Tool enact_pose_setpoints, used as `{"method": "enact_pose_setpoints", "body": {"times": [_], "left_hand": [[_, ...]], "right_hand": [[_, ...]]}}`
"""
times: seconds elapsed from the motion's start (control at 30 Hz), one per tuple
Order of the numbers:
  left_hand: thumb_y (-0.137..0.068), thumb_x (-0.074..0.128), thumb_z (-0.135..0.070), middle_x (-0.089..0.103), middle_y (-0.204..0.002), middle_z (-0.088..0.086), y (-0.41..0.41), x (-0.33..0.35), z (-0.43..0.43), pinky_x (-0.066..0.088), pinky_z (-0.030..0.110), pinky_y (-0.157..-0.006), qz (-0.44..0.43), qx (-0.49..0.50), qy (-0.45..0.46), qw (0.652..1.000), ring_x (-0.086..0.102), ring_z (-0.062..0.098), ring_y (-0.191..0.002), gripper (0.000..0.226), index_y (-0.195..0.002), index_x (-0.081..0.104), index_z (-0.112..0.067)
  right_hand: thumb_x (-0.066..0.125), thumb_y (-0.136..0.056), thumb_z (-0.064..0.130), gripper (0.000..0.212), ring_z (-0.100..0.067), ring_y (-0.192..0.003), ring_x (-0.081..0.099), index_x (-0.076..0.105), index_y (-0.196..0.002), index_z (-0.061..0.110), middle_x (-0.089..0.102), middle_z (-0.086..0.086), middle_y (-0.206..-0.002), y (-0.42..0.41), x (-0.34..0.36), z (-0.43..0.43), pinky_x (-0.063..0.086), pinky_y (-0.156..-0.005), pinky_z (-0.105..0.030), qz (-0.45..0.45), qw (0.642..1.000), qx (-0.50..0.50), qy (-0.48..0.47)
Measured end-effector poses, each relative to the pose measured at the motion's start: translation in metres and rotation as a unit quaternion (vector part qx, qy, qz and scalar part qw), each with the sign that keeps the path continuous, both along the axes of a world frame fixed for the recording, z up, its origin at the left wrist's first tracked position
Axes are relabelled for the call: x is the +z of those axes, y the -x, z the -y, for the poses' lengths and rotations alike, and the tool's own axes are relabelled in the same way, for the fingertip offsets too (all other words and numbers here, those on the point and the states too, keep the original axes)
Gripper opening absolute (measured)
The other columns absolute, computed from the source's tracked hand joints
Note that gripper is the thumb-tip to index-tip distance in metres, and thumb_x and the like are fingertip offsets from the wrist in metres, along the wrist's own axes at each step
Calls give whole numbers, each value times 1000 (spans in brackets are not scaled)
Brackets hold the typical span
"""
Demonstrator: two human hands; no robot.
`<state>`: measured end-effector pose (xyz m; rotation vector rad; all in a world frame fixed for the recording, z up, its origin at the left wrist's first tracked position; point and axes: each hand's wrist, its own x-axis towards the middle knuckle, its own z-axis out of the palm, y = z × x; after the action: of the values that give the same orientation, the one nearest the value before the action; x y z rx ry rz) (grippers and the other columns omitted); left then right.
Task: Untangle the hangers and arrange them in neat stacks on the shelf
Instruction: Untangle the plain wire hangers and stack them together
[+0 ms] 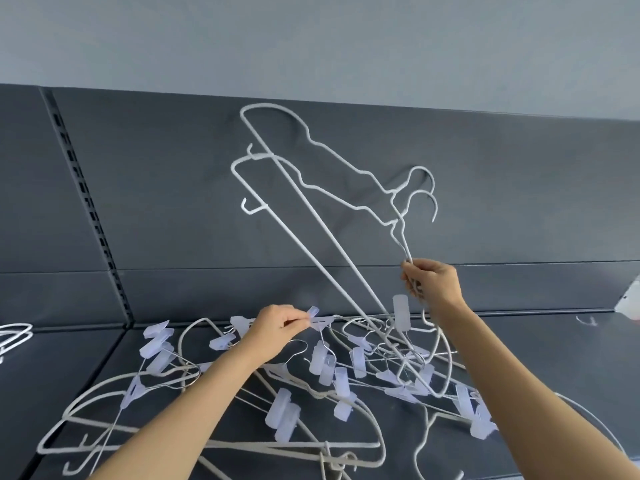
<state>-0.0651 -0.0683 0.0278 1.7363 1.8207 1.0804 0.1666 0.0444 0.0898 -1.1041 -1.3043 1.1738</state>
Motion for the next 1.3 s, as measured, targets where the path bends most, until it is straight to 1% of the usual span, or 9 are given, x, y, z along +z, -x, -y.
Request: {"method": "enact_pose_setpoints", "body": {"times": [0.17,0.3,0.43,0.67,0.8,0.97,1.1,1.2,1.3], "left_hand": [[-88,58,-15,67,-89,10,3,-1,3,49,33,-84,27,-6,4,1000,64,20,-87,20,-104,70,-10],[-89,57,-17,68,-98,2,3,-5,4,48,29,-91,36,7,20,999,62,15,-96,22,-107,69,-11],[-90,56,-16,65,-96,-2,2,-6,3,40,12,-78,40,22,29,999,60,13,-95,22,-108,68,-12],[-88,58,-13,65,-100,-2,8,-13,8,44,25,-93,117,53,39,991,59,12,-98,23,-108,67,-7],[-88,57,-12,66,-101,2,7,-12,9,43,24,-90,143,73,22,987,59,14,-97,22,-108,67,-6],[-88,58,-9,65,-81,-10,3,-11,15,45,6,-74,202,59,-24,977,61,-4,-81,19,-103,69,-9],[-87,59,-9,67,-64,-16,-1,-8,16,46,2,-66,279,74,-45,956,61,-2,-75,16,-94,71,-16],[-88,58,-12,63,-59,-16,-6,-2,12,42,9,-57,336,103,-53,935,51,3,-65,15,-97,70,-14],[-89,57,-14,52,-63,-5,-10,6,7,37,20,-63,382,113,-51,916,40,12,-66,16,-92,72,-15]], "right_hand": [[59,-85,5,17,-6,-35,44,63,-68,7,57,5,-41,-4,8,9,38,-39,-15,-25,999,33,25],[61,-85,5,16,-10,-40,48,65,-69,7,59,4,-44,-7,10,15,42,-42,-17,-27,999,26,21],[61,-85,7,16,-15,-51,50,64,-69,9,59,-3,-58,-9,7,21,46,-48,-20,-2,999,35,34],[49,-91,8,16,-18,-56,48,64,-85,9,53,-8,-68,-20,9,24,47,-58,-27,44,992,107,50],[49,-91,7,20,-16,-56,45,63,-77,11,52,-6,-66,-15,10,29,45,-58,-25,28,998,56,12],[49,-91,5,22,-16,-52,44,62,-74,9,51,-6,-63,-3,11,31,44,-46,-18,15,1000,-7,19],[50,-91,8,19,-16,-57,50,61,-76,9,53,-7,-62,7,14,35,45,-56,-24,-3,999,-7,50],[48,-92,7,22,-17,-59,50,61,-74,10,52,-7,-63,16,13,39,43,-57,-25,-36,997,3,65],[47,-92,6,21,-15,-56,46,59,-75,8,49,-6,-62,22,12,44,41,-52,-21,-51,997,3,59]]}}
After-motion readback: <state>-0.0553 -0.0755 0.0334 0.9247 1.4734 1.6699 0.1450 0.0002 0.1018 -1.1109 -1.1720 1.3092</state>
